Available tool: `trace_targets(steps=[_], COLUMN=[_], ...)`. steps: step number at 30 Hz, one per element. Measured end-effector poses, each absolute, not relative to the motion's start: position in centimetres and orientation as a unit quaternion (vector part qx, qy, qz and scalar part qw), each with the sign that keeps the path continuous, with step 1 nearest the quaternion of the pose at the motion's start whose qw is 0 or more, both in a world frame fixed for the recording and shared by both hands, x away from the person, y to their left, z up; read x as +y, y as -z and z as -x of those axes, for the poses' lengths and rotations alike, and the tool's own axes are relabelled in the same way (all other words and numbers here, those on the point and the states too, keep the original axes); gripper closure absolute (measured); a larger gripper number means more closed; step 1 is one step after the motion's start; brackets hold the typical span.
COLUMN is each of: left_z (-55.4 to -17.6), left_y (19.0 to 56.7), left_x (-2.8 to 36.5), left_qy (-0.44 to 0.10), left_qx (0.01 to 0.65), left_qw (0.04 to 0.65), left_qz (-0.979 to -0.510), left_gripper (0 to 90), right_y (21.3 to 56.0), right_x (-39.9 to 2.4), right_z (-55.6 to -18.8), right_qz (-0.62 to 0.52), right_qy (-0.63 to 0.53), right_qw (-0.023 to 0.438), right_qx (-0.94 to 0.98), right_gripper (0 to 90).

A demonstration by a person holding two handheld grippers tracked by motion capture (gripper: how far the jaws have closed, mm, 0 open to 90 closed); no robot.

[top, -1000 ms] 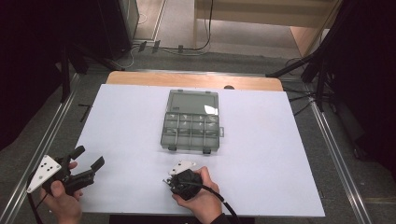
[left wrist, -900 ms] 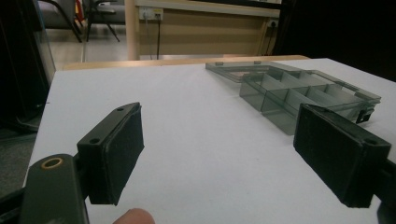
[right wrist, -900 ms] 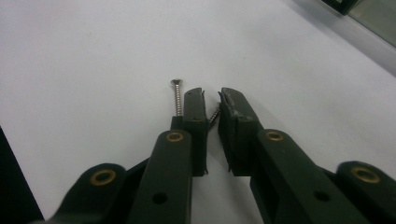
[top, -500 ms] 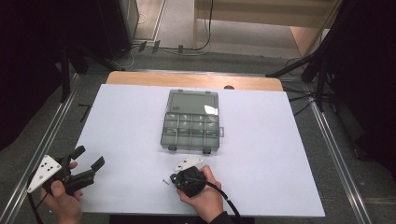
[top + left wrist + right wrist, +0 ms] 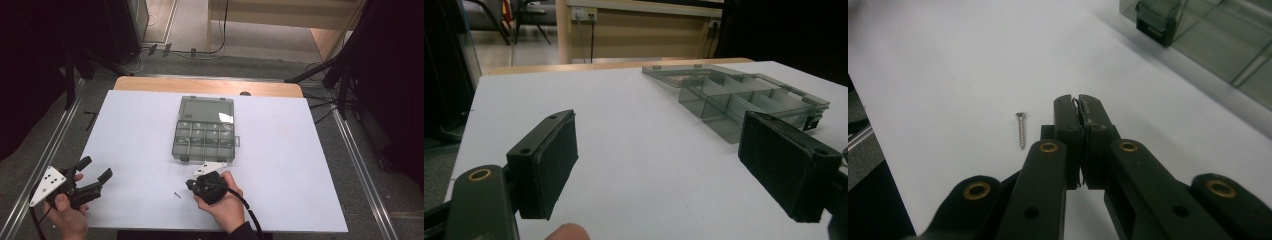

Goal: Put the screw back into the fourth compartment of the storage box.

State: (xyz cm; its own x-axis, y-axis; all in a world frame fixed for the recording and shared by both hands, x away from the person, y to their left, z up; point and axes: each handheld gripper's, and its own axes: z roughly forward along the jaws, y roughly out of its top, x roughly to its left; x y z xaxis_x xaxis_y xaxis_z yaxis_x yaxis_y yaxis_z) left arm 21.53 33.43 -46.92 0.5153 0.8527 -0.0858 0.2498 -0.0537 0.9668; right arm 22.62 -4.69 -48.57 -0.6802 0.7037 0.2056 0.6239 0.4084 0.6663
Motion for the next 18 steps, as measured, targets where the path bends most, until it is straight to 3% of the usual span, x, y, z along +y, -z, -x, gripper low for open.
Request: trace_targets(steps=[18], left_z=[-21.5], left_y=[47.0], left_x=[33.3], left_qy=[-0.271], left_qx=[0.409], left_qw=[0.551], left_qz=[-0.675], left_gripper=[16.4], right_y=[45.7], right_x=[-7.4], right_z=[-24.6], right_qz=[-0.406], right_qy=[-0.396], right_qw=[0.07], right_qx=[0.821], right_gripper=[89.6])
